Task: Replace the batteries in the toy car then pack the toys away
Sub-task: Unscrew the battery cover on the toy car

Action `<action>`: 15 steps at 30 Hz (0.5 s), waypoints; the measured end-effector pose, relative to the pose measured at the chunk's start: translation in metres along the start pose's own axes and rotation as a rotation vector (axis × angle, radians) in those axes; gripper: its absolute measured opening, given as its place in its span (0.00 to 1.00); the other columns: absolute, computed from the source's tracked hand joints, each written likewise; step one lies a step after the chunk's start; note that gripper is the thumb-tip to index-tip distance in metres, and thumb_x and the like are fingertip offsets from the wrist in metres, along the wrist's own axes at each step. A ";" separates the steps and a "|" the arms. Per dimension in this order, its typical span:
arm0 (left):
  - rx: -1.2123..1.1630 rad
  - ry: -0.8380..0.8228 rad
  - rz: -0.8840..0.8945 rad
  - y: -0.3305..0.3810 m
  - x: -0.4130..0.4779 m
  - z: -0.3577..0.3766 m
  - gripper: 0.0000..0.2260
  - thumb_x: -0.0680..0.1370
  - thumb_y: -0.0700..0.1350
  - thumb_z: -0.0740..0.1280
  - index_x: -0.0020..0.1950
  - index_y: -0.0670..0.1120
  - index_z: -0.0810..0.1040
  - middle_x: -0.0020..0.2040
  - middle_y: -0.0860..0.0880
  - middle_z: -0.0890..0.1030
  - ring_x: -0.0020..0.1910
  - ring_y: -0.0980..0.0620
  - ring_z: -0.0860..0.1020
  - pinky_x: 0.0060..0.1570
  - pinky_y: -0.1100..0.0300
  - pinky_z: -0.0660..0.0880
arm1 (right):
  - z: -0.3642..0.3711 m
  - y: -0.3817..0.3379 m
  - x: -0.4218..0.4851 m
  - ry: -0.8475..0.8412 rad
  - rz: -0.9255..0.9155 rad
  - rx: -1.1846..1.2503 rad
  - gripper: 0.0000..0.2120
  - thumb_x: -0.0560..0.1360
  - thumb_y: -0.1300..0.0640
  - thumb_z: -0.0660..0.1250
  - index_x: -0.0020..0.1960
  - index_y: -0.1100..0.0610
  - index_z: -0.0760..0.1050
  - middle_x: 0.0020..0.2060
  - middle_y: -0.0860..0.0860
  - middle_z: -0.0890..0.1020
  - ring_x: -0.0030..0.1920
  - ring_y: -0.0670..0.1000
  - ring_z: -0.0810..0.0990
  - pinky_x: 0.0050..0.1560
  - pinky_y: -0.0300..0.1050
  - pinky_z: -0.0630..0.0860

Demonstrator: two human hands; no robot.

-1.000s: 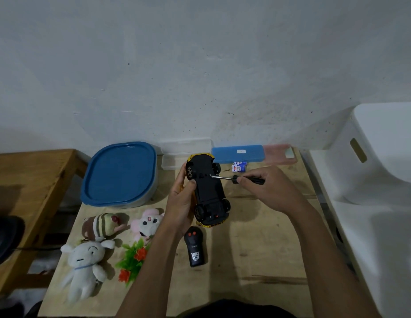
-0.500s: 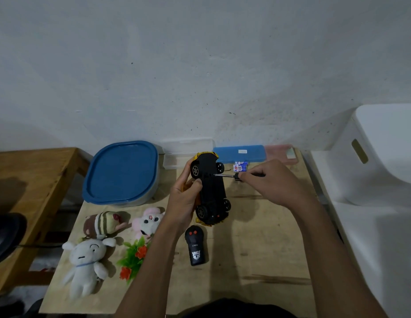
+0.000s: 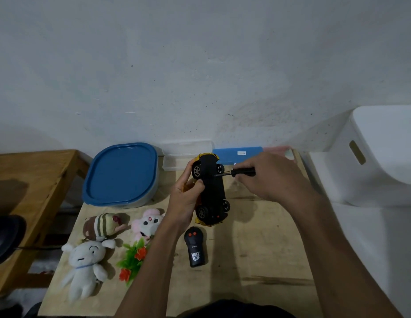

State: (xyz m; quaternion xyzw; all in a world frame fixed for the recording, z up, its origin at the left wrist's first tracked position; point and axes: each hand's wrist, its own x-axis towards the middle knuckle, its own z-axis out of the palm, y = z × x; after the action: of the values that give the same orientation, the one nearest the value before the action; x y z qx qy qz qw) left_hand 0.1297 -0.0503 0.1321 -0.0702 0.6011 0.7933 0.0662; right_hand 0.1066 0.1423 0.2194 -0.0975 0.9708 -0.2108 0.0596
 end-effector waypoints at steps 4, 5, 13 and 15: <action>-0.016 0.016 0.000 -0.003 0.000 -0.003 0.26 0.80 0.35 0.63 0.60 0.69 0.79 0.51 0.46 0.85 0.52 0.47 0.81 0.50 0.52 0.80 | 0.001 -0.001 0.003 -0.020 -0.118 -0.090 0.12 0.80 0.50 0.60 0.56 0.42 0.81 0.43 0.45 0.81 0.36 0.45 0.77 0.33 0.41 0.71; -0.013 0.013 0.003 -0.004 0.000 -0.003 0.26 0.80 0.35 0.64 0.60 0.69 0.79 0.51 0.47 0.84 0.52 0.47 0.81 0.50 0.53 0.80 | 0.001 -0.001 0.006 -0.029 -0.153 -0.103 0.12 0.80 0.51 0.61 0.58 0.41 0.80 0.47 0.46 0.79 0.41 0.46 0.78 0.35 0.42 0.71; -0.028 0.033 0.003 -0.007 0.000 -0.004 0.25 0.82 0.35 0.62 0.60 0.69 0.79 0.55 0.48 0.85 0.57 0.45 0.80 0.54 0.52 0.79 | -0.001 -0.001 0.016 -0.154 -0.042 -0.226 0.18 0.80 0.44 0.57 0.48 0.56 0.77 0.38 0.50 0.77 0.36 0.49 0.75 0.32 0.43 0.67; -0.022 0.022 0.009 -0.007 0.001 -0.002 0.25 0.81 0.35 0.63 0.63 0.67 0.78 0.54 0.47 0.84 0.54 0.46 0.81 0.51 0.53 0.79 | -0.005 -0.004 0.016 -0.120 -0.085 -0.320 0.19 0.79 0.42 0.57 0.45 0.55 0.77 0.38 0.51 0.78 0.36 0.50 0.77 0.33 0.43 0.65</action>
State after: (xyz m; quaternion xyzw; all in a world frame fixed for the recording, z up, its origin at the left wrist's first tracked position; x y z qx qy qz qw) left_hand 0.1305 -0.0506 0.1245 -0.0772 0.5932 0.7995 0.0552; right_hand 0.0910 0.1370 0.2245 -0.1590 0.9817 -0.0498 0.0924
